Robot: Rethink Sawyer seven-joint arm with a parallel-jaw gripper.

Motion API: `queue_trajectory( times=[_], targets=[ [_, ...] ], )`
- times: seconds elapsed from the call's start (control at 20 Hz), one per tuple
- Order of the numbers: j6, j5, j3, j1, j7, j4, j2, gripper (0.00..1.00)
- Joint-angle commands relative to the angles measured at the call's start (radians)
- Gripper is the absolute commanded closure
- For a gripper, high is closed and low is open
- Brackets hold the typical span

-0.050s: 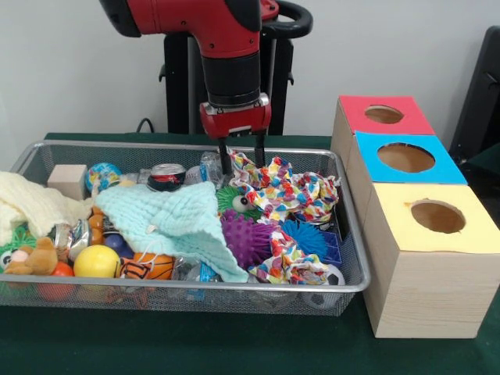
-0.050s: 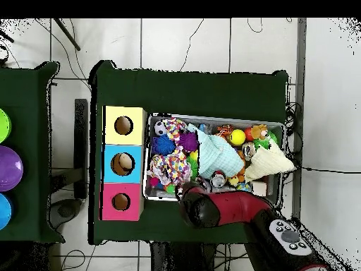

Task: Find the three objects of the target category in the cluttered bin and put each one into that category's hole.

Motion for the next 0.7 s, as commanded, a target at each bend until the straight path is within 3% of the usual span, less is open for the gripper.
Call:
queue_trajectory(
  times=[0.05, 0.7],
  targets=[
    [-0.008, -0.032, -0.01, -0.024, 0.082, 0.006, -0.043, 0.0],
    [0.043, -0.023, 0.027, -0.07, 0.044, 0.01, -0.074, 0.0]
  ],
)
